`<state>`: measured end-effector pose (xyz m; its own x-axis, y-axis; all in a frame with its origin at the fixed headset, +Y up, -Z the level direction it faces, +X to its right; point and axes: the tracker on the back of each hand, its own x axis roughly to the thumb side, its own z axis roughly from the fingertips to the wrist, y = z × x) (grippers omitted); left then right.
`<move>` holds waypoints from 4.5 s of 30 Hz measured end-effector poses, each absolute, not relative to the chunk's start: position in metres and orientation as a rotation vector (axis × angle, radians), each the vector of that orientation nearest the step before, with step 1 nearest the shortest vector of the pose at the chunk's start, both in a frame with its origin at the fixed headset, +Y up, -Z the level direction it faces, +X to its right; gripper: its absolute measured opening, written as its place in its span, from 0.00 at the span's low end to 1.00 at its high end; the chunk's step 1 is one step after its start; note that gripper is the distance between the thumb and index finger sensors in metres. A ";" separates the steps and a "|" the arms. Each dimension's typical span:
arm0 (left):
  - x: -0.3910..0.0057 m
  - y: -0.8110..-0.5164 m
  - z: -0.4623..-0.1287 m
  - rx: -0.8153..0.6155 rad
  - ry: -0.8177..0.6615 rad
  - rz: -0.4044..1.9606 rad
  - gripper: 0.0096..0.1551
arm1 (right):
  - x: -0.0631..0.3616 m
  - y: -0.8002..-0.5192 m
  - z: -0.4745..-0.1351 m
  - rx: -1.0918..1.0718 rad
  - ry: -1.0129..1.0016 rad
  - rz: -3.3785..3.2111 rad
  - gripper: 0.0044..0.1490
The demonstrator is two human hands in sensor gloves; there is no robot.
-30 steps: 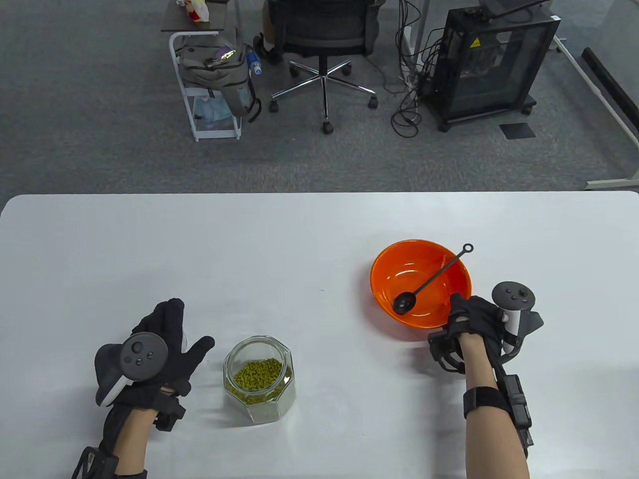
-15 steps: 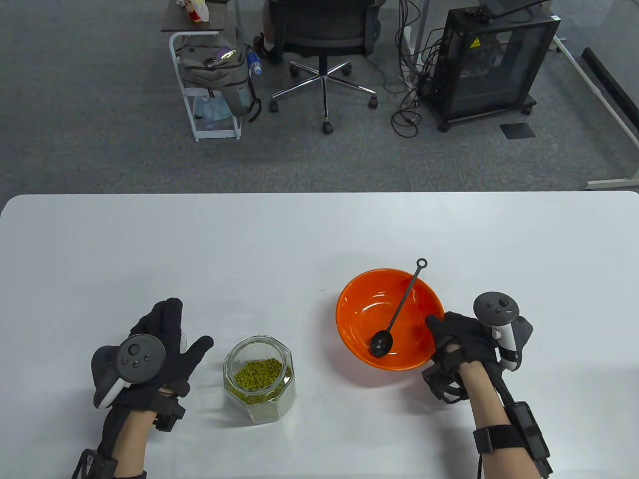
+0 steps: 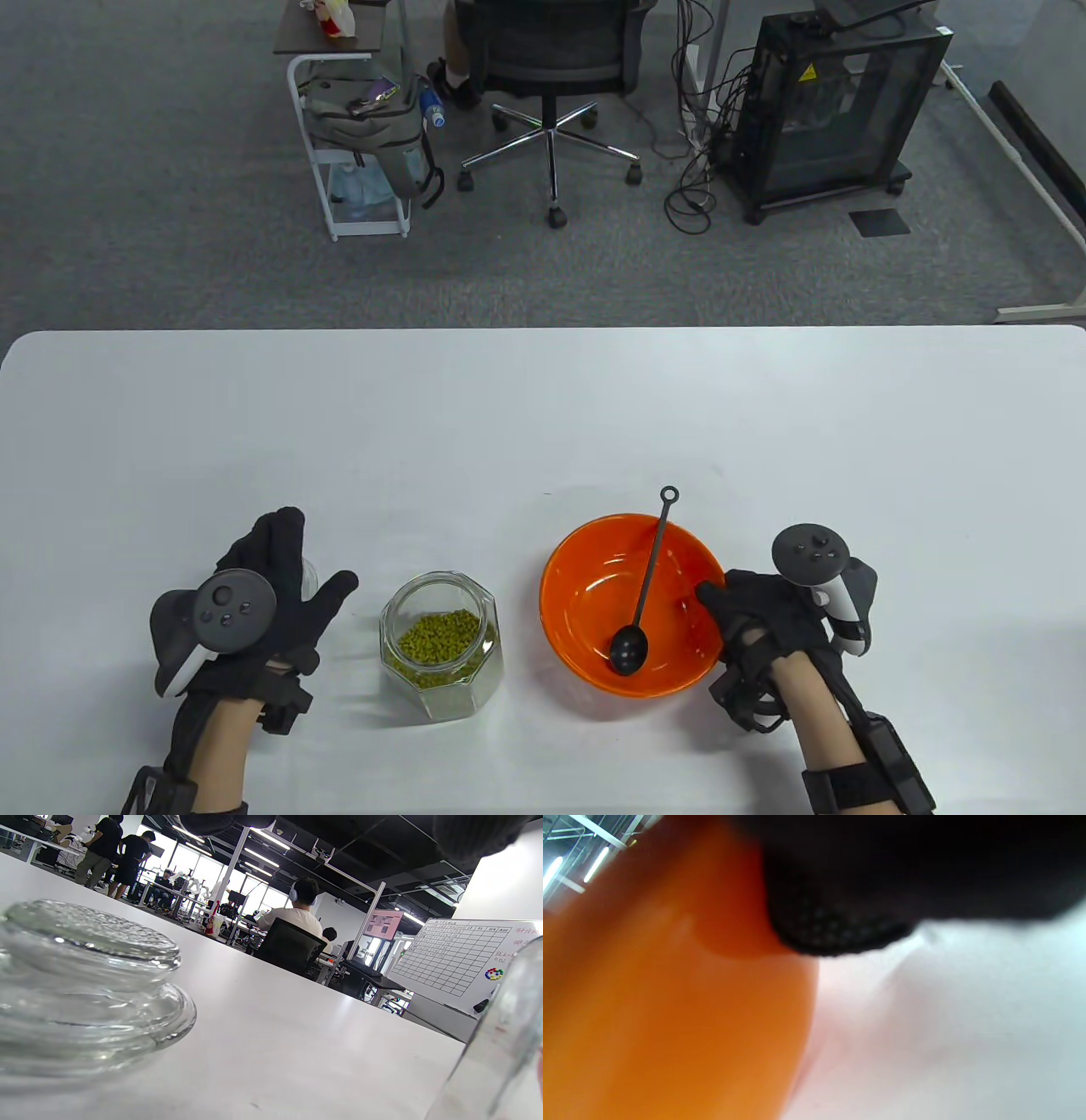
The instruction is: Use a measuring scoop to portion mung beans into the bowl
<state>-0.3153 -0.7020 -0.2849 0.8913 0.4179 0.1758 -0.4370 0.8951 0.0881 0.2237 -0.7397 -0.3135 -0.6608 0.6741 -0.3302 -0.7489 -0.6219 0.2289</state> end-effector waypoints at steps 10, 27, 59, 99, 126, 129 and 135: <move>-0.315 -0.702 -0.285 0.118 -0.147 0.443 0.59 | 0.212 -0.743 -0.310 -0.205 0.508 2.283 0.34; -0.314 -0.702 -0.285 0.114 -0.147 0.440 0.59 | 0.210 -0.751 -0.310 -0.197 0.640 2.290 0.35; -0.315 -0.700 -0.284 0.133 -0.164 0.463 0.59 | 0.250 -0.716 -0.333 -0.317 0.505 2.200 0.47; -0.315 -0.699 -0.284 0.117 -0.161 0.454 0.59 | 0.167 -0.695 -0.430 -0.193 0.710 2.442 0.28; -0.300 -0.685 -0.276 0.197 -0.310 0.720 0.56 | 0.207 -0.602 -0.301 -0.034 -0.416 1.863 0.25; -0.293 -0.686 -0.275 0.180 -0.339 0.733 0.56 | 0.203 -0.599 -0.298 -0.041 -0.427 1.846 0.25; -0.277 -0.687 -0.274 0.106 -0.450 0.796 0.60 | 0.190 -0.596 -0.294 -0.026 -0.437 1.839 0.25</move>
